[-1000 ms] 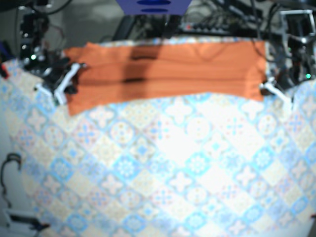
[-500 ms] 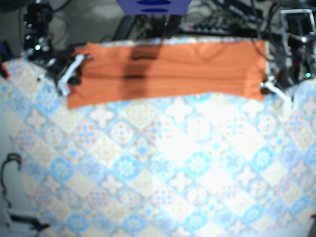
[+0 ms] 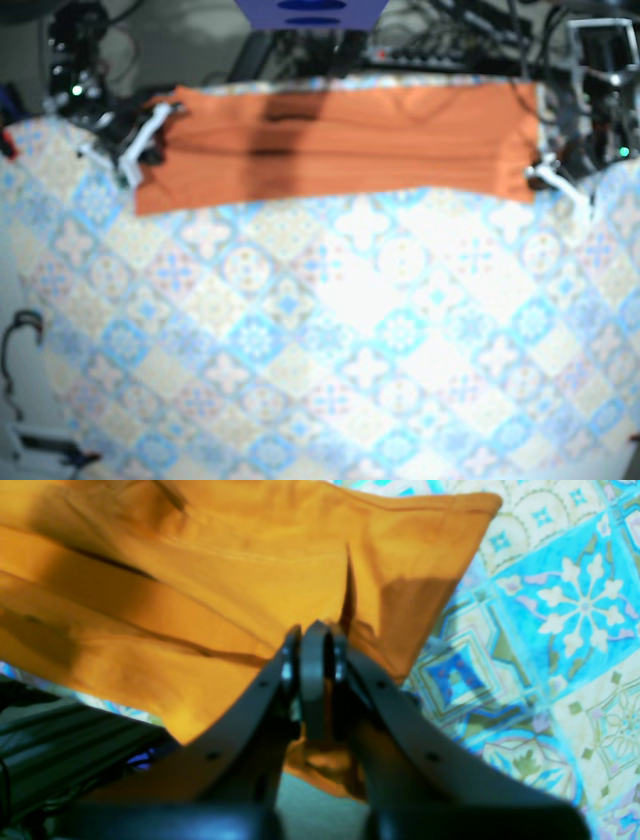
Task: Fold the T-shirt properly
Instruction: 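Lower the folded edge onto the shirt and open both grippers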
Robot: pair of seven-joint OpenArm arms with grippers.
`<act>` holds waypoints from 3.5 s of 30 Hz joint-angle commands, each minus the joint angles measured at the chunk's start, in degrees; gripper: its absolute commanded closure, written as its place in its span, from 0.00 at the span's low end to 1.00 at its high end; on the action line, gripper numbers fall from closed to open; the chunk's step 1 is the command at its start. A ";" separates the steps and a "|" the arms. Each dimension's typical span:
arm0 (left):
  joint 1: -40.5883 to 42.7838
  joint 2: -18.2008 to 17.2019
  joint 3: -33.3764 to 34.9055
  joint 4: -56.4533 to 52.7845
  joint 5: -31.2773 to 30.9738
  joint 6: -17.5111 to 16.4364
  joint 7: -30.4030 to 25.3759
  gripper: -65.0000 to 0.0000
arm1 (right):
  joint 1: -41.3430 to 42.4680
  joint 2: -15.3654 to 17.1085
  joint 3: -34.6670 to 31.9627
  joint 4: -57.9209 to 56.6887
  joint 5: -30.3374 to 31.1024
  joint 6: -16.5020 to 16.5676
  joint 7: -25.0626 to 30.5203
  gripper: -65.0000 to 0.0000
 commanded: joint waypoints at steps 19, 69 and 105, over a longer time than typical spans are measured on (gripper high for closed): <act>0.89 -1.52 -0.20 0.82 -0.47 -0.05 -0.41 1.00 | -0.16 -0.44 0.16 0.49 0.55 -0.04 0.75 1.00; 4.40 -3.55 -0.56 0.91 -0.47 -1.72 -0.76 0.58 | -2.89 -0.79 0.52 -2.23 0.46 -0.04 1.28 0.53; 6.60 -7.68 -0.64 1.53 -1.35 -1.98 -0.06 0.39 | -2.80 -0.70 8.69 -1.00 0.46 -0.04 1.28 0.35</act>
